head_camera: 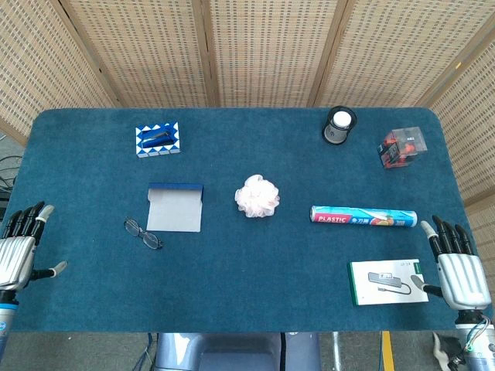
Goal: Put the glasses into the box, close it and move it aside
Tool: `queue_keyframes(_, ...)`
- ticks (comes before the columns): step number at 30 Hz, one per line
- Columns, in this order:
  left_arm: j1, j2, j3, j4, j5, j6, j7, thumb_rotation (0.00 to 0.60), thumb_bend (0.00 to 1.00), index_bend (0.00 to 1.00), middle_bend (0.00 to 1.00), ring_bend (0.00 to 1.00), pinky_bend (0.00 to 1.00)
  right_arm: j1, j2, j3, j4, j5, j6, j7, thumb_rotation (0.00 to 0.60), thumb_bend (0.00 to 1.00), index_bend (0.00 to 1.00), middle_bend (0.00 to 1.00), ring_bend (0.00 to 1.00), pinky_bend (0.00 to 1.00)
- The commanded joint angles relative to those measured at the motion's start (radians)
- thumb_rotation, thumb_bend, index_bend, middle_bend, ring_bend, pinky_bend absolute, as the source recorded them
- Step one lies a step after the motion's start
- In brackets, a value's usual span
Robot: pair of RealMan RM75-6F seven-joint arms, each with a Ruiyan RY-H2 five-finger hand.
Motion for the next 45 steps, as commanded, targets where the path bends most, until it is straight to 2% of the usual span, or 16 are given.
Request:
queue_keyframes(1, 0.001, 0.0, 0.001, 0.0, 0.001, 0.001, 0.001, 0.6, 0.0, 0.0, 0.0, 0.0, 0.0, 0.0, 0.0, 0.0, 0.0, 0.0, 0.001, 0.001, 0.6, 0.0, 0.0, 0.0, 0.0, 0.0)
queue_keyframes(11, -0.002, -0.004, 0.004, 0.005, 0.013, -0.001, -0.001, 0.6, 0.0, 0.0, 0.0, 0.0, 0.0, -0.001, -0.001, 0.0, 0.0, -0.002, 0.002, 0.004, 0.6, 0.0, 0.0, 0.0, 0.0, 0.0)
queue_keyframes(17, -0.035, -0.043, -0.001, 0.045, 0.011, -0.044, 0.03, 0.6, 0.0, 0.01, 0.0, 0.0, 0.0, 0.0, 0.0, 0.0, -0.001, -0.003, 0.002, 0.006, 0.6, 0.0, 0.0, 0.0, 0.0, 0.0)
queue_keyframes(24, -0.11, -0.143, -0.033, 0.179, 0.0, -0.129, 0.009, 0.6, 0.07, 0.15, 0.0, 0.0, 0.0, 0.001, 0.0, -0.002, 0.007, -0.007, -0.001, 0.019, 0.6, 0.0, 0.0, 0.0, 0.0, 0.0)
queue_keyframes(31, -0.209, -0.24, -0.027, 0.344, 0.051, -0.254, -0.043, 0.6, 0.14, 0.27, 0.0, 0.0, 0.0, 0.002, 0.002, -0.002, 0.005, -0.008, -0.004, 0.018, 0.6, 0.0, 0.0, 0.0, 0.0, 0.0)
queue_keyframes(38, -0.292, -0.341, -0.02, 0.475, 0.11, -0.312, -0.045, 0.6, 0.17, 0.33, 0.0, 0.0, 0.0, 0.003, 0.002, -0.002, 0.003, -0.006, -0.006, 0.02, 0.6, 0.0, 0.0, 0.0, 0.0, 0.0)
queue_keyframes(45, -0.335, -0.403, -0.012, 0.529, 0.151, -0.318, -0.024, 0.6, 0.18, 0.36, 0.0, 0.0, 0.0, 0.004, 0.004, -0.003, 0.003, -0.005, -0.009, 0.024, 0.6, 0.0, 0.0, 0.0, 0.0, 0.0)
